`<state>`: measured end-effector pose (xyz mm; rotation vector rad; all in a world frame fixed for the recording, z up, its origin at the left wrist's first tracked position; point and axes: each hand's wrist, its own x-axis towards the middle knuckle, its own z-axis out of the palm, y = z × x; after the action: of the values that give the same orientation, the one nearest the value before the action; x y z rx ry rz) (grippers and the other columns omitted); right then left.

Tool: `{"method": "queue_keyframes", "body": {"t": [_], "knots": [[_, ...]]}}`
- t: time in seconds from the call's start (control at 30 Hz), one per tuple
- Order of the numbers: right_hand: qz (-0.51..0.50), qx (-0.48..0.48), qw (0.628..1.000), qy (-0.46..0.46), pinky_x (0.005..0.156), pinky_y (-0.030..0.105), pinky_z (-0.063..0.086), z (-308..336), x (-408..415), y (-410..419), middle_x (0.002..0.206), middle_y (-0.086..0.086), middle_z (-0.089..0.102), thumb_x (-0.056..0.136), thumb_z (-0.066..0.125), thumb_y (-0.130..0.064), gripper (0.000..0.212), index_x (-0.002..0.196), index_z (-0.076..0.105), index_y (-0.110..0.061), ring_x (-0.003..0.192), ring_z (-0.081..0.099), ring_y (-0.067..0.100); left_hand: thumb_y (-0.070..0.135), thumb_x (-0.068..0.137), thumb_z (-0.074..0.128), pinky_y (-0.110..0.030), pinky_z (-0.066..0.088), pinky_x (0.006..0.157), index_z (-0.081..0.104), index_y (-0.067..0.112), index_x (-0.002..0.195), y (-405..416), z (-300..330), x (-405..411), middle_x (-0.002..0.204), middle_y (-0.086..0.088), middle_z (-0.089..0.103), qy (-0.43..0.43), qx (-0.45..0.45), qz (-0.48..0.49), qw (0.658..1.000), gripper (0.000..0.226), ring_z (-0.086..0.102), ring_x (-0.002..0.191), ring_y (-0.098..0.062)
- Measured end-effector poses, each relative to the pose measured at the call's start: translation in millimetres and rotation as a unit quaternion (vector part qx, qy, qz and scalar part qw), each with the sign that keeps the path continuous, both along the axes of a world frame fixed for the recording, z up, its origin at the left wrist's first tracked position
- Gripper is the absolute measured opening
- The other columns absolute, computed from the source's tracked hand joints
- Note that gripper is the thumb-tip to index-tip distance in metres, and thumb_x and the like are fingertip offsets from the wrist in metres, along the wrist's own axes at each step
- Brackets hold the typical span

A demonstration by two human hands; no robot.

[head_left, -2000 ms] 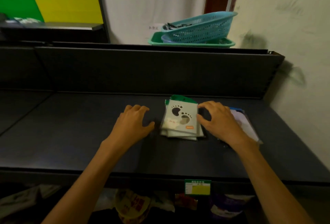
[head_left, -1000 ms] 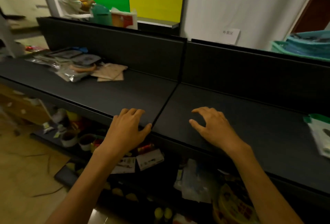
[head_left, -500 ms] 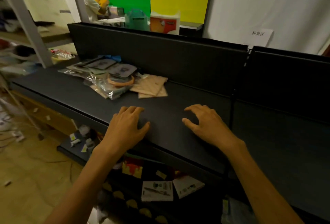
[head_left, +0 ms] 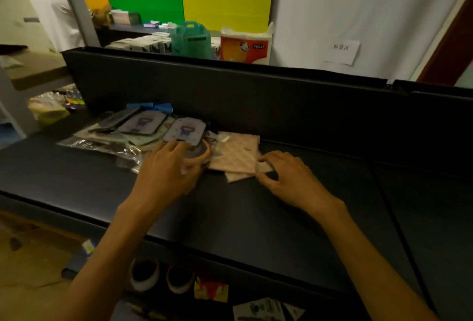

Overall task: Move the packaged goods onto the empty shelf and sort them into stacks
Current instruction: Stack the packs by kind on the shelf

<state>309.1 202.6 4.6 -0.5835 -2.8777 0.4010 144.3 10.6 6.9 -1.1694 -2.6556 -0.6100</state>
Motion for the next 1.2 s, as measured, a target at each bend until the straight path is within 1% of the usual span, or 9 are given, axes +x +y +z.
{"method": "queue_keyframes", "body": {"t": [0.1, 0.23, 0.4, 0.5, 0.6, 0.67, 0.87, 1.07, 1.2], "knots": [[-0.036, 0.0, 0.999, -0.003, 0.1, 0.025, 0.029, -1, -19, -9, 0.142, -0.006, 0.042, 0.095, 0.048, -0.045, 0.046, 0.137, 0.044, -0.026, 0.124, 0.04, 0.014, 0.047, 0.087, 0.058, -0.04, 0.036, 0.103, 0.042, 0.021, 0.137, 3, 2, -33, 0.14, -0.005, 0.045, 0.001, 0.0, -0.003, 1.0, 0.059, 0.038, 0.13, -0.024], [-0.096, 0.004, 0.995, -0.009, 0.104, 0.03, 0.028, -8, -44, -18, 0.143, -0.004, 0.041, 0.095, 0.046, -0.044, 0.048, 0.138, 0.043, -0.024, 0.127, 0.04, 0.016, 0.048, 0.086, 0.057, -0.04, 0.038, 0.097, 0.045, 0.02, 0.134, 7, -3, -73, 0.136, -0.006, 0.049, 0.024, 0.001, -0.035, 0.999, 0.057, 0.042, 0.125, -0.026], [-0.178, -0.018, 0.984, -0.008, 0.104, 0.031, 0.028, -15, -71, -25, 0.145, 0.0, 0.039, 0.095, 0.046, -0.047, 0.052, 0.141, 0.038, -0.023, 0.128, 0.039, 0.02, 0.052, 0.086, 0.056, -0.043, 0.036, 0.101, 0.041, 0.02, 0.137, 15, -9, -110, 0.138, -0.008, 0.045, 0.011, 0.004, -0.066, 0.998, 0.062, 0.039, 0.127, -0.028], [-0.211, -0.021, 0.977, -0.004, 0.105, 0.034, 0.029, -18, -83, -28, 0.146, 0.002, 0.038, 0.092, 0.047, -0.051, 0.061, 0.143, 0.034, -0.022, 0.129, 0.038, 0.022, 0.059, 0.084, 0.053, -0.048, 0.035, 0.103, 0.035, 0.02, 0.14, 20, -14, -128, 0.139, -0.01, 0.044, -0.017, 0.001, -0.073, 0.997, 0.071, 0.041, 0.127, -0.03], [-0.237, -0.036, 0.971, -0.016, 0.108, 0.038, 0.028, -24, -90, -29, 0.148, 0.003, 0.036, 0.086, 0.049, -0.062, 0.075, 0.146, 0.03, -0.021, 0.132, 0.036, 0.024, 0.073, 0.076, 0.047, -0.05, 0.031, 0.106, 0.031, 0.022, 0.142, 26, -20, -141, 0.139, -0.012, 0.045, -0.028, -0.039, -0.062, 0.997, 0.085, 0.039, 0.128, -0.033], [-0.252, -0.049, 0.966, -0.018, 0.108, 0.039, 0.029, -27, -93, -28, 0.148, 0.004, 0.036, 0.083, 0.049, -0.067, 0.08, 0.146, 0.029, -0.021, 0.132, 0.035, 0.024, 0.074, 0.075, 0.048, -0.049, 0.027, 0.107, 0.029, 0.022, 0.144, 30, -22, -144, 0.14, -0.012, 0.044, -0.042, -0.056, -0.052, 0.996, 0.089, 0.036, 0.13, -0.033], [-0.314, -0.068, 0.946, -0.048, 0.108, 0.042, 0.029, -30, -91, -19, 0.146, 0.011, 0.035, 0.077, 0.049, -0.075, 0.093, 0.144, 0.033, -0.012, 0.132, 0.032, 0.03, 0.066, 0.077, 0.054, -0.047, 0.028, 0.105, 0.032, 0.023, 0.142, 30, -22, -143, 0.134, -0.008, 0.05, -0.06, -0.019, -0.068, 0.996, 0.081, 0.041, 0.125, -0.031], [-0.304, -0.117, 0.945, -0.003, 0.102, 0.041, 0.036, -29, -82, -10, 0.132, 0.008, 0.044, 0.078, 0.059, -0.066, 0.065, 0.126, 0.056, -0.023, 0.122, 0.039, 0.028, 0.044, 0.081, 0.068, -0.041, 0.027, 0.105, 0.037, 0.021, 0.138, 26, -8, -131, 0.128, -0.004, 0.055, -0.095, 0.03, -0.1, 0.99, 0.069, 0.047, 0.12, -0.025], [-0.311, -0.173, 0.933, 0.056, 0.099, 0.042, 0.041, -34, -78, -4, 0.127, 0.004, 0.046, 0.072, 0.069, -0.06, 0.066, 0.124, 0.057, -0.022, 0.12, 0.042, 0.025, 0.027, 0.076, 0.076, -0.038, 0.036, 0.102, 0.038, 0.02, 0.138, 25, -7, -129, 0.133, -0.004, 0.052, -0.167, 0.114, -0.136, 0.97, 0.073, 0.047, 0.123, -0.022]]}}
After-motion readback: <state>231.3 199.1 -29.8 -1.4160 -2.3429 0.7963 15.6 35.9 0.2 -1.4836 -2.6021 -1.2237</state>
